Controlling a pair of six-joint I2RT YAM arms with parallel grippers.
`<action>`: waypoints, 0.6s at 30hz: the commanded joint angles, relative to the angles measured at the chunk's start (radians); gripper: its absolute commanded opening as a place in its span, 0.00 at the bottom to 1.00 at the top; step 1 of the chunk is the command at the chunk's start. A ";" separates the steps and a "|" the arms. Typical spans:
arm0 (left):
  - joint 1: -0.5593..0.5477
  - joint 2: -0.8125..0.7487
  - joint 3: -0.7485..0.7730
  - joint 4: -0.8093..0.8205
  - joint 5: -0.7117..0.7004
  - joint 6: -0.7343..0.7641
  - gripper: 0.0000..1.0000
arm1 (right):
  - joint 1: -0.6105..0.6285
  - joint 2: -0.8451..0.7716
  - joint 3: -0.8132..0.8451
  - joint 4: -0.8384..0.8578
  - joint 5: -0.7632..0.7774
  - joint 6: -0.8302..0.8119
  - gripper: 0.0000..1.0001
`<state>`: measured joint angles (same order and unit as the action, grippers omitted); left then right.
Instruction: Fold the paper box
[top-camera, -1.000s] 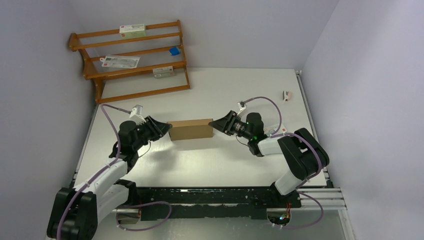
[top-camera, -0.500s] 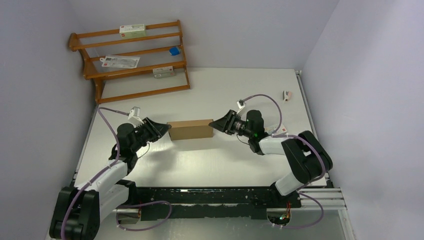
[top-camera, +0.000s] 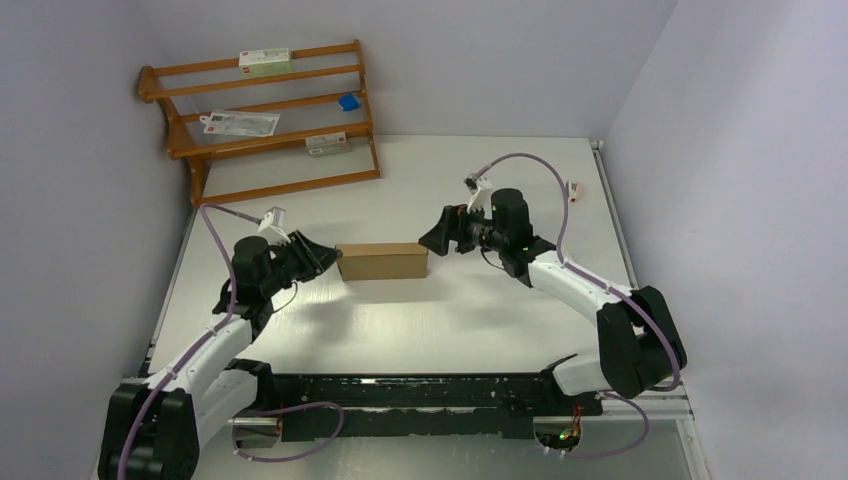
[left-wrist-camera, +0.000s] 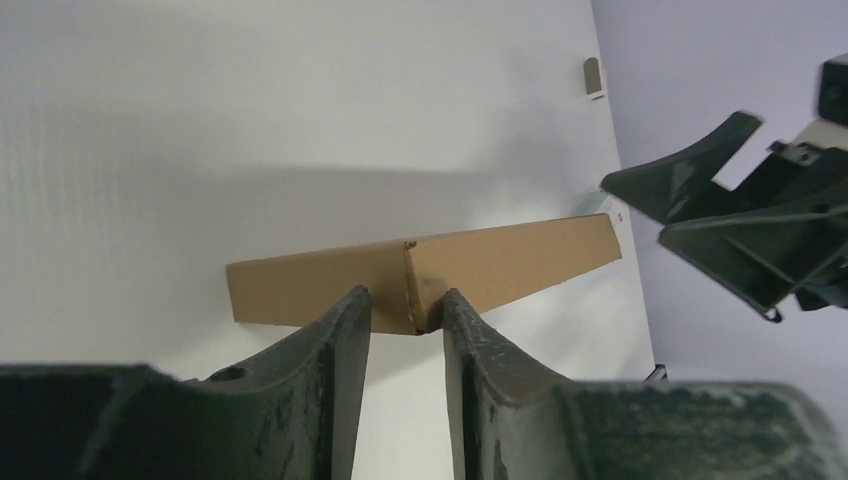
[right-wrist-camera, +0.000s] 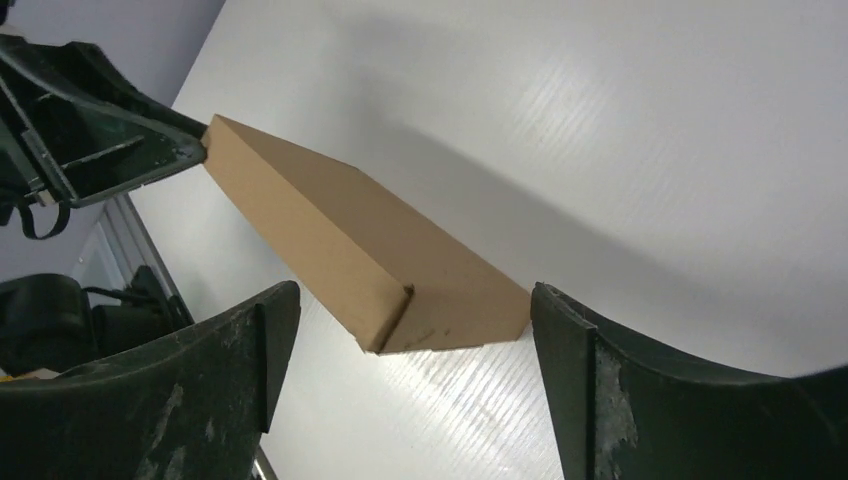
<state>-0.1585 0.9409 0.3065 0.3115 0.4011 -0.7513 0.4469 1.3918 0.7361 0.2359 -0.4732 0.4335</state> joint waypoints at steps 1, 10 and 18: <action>0.005 -0.023 0.035 -0.237 -0.017 0.066 0.42 | 0.019 -0.025 0.101 -0.142 -0.063 -0.223 0.90; 0.006 -0.093 0.310 -0.539 -0.083 0.236 0.56 | 0.173 0.047 0.307 -0.383 -0.078 -0.666 0.94; 0.006 -0.144 0.478 -0.735 -0.194 0.481 0.69 | 0.237 0.198 0.506 -0.559 -0.023 -0.897 0.95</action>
<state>-0.1585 0.8185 0.7444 -0.2798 0.2855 -0.4297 0.6678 1.5234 1.1606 -0.1970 -0.5228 -0.2909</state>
